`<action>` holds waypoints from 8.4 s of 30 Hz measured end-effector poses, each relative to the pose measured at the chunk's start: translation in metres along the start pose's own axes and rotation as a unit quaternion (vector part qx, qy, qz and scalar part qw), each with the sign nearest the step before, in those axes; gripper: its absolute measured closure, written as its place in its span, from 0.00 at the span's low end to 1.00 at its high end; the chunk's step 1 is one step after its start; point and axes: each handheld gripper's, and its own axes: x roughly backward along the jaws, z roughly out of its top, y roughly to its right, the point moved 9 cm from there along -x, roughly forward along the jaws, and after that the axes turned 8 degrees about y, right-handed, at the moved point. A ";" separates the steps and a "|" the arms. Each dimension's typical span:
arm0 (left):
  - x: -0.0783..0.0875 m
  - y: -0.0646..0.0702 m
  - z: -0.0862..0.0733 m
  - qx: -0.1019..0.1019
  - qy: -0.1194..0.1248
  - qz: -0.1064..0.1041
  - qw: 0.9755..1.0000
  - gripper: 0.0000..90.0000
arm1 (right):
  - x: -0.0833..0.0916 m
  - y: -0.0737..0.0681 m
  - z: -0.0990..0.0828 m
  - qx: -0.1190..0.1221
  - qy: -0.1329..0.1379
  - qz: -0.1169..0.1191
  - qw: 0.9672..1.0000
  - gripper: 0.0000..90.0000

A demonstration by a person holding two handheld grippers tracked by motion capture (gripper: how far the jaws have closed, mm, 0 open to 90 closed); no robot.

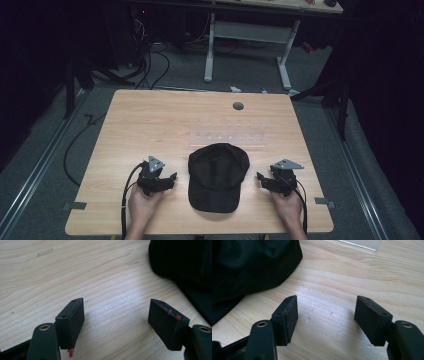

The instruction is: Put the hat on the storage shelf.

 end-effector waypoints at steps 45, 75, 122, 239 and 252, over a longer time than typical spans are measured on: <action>0.000 -0.001 0.001 0.007 0.001 0.000 1.000 0.32 | 0.026 -0.038 0.049 -0.022 0.037 0.077 0.996 0.55; 0.000 -0.001 0.001 0.009 0.000 -0.001 1.000 0.32 | -0.005 -0.071 0.091 0.019 0.030 0.098 0.995 0.52; 0.000 -0.001 0.001 0.007 0.001 0.000 1.000 0.32 | -0.007 -0.077 0.086 0.025 0.043 0.147 0.988 0.95; 0.064 0.147 0.014 0.078 -0.144 -0.290 0.943 0.60 | 0.065 -0.076 0.133 0.047 0.189 0.213 0.957 0.93; 0.077 0.149 0.024 0.107 -0.147 -0.324 0.929 0.87 | 0.065 -0.080 0.148 0.059 0.207 0.209 0.954 0.86</action>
